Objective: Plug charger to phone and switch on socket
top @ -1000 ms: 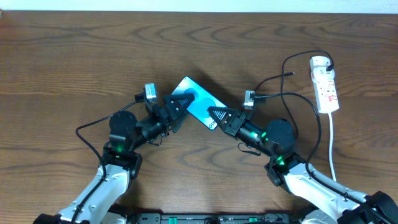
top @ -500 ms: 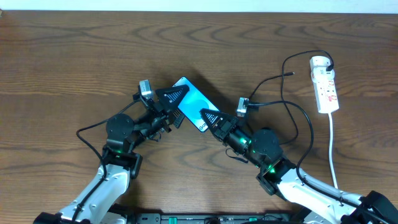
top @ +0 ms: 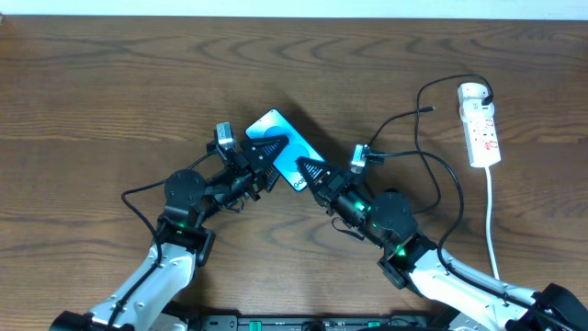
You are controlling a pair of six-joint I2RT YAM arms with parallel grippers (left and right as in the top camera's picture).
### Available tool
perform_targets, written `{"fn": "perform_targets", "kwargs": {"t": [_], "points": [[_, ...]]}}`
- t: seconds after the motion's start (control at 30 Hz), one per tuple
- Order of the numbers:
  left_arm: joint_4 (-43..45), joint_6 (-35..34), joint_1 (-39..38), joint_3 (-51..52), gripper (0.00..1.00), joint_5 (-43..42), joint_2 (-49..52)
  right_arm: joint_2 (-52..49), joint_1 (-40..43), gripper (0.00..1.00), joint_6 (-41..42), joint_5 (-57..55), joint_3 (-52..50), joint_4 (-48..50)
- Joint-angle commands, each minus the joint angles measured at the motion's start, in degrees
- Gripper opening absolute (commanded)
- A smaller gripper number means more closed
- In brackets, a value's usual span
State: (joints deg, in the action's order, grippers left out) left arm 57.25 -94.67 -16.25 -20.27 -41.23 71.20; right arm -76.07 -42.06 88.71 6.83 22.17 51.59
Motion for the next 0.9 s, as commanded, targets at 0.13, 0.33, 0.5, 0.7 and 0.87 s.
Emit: {"fn": "perform_targets", "kwargs": {"t": [0.13, 0.33, 0.5, 0.7, 0.87], "points": [[1.62, -0.52, -0.5, -0.85, 0.41, 0.81, -0.5, -0.02, -0.46, 0.01, 1.53, 6.62, 0.52, -0.79], [1.62, -0.33, -0.5, -0.83, 0.3, 2.34, -0.5, -0.02, -0.48, 0.01, 1.53, 8.33, 0.52, -0.79], [1.6, -0.33, -0.5, -0.83, 0.2, 3.08, -0.48, -0.02, -0.48, 0.01, 1.53, 10.23, 0.52, -0.81], [1.6, -0.33, -0.5, -0.83, 0.14, 4.46, -0.48, -0.02, -0.48, 0.01, 1.75, 10.73, 0.52, -0.81], [1.6, -0.33, -0.5, -0.83, 0.08, 4.52, -0.48, -0.02, -0.48, 0.07, 1.7, 11.61, 0.52, -0.87]]}}
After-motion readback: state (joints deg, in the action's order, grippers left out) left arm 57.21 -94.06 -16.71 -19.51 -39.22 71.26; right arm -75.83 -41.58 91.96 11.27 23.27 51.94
